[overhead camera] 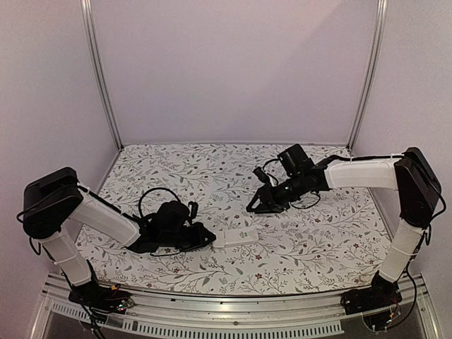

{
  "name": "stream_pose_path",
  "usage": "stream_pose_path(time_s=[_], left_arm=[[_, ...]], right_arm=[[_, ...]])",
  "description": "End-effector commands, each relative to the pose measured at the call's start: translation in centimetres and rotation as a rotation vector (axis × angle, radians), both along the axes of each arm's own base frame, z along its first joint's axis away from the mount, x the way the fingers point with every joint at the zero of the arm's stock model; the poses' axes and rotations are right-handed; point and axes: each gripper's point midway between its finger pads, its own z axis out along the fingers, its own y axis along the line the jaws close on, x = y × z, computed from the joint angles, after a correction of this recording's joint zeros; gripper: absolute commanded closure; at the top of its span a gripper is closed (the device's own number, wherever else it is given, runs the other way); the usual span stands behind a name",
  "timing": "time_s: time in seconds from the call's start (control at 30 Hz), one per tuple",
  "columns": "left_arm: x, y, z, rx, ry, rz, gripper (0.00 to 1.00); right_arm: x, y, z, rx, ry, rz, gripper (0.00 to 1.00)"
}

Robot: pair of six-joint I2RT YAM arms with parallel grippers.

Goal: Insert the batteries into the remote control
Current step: Load the battery cover onto the remote control without the battery cover.

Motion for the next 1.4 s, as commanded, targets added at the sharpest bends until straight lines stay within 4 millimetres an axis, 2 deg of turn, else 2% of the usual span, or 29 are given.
stream_pose_path(time_s=[0.0, 0.2, 0.33, 0.7, 1.03, 1.2, 1.37], left_arm=[[-1.2, 0.1, -2.2, 0.099, 0.063, -0.044, 0.85], [-1.3, 0.5, -2.6, 0.131, 0.083, -0.035, 0.83], [-1.1, 0.5, -2.6, 0.144, 0.081, -0.031, 0.72], [0.0, 0.3, -2.7, 0.228, 0.096, -0.012, 0.64], [-0.3, 1.5, -4.9, 0.305, 0.193, 0.036, 0.74], [-0.3, 0.8, -5.7, 0.296, 0.228, 0.030, 0.74], [-0.5, 1.5, -6.9, 0.306, 0.274, 0.052, 0.74]], right_arm=[[-1.1, -4.0, -4.7, -0.189, 0.035, -0.024, 0.54], [-2.3, -4.4, -6.7, -0.211, 0.082, 0.009, 0.55], [-2.4, -3.8, -7.0, -0.184, 0.091, 0.035, 0.55], [-1.9, -3.4, -7.7, -0.186, 0.085, 0.051, 0.55], [-2.0, -3.3, -7.7, -0.179, 0.089, 0.061, 0.55], [-2.0, -3.1, -8.2, -0.178, 0.094, 0.068, 0.56], [-2.0, -3.0, -8.5, -0.176, 0.097, 0.071, 0.58]])
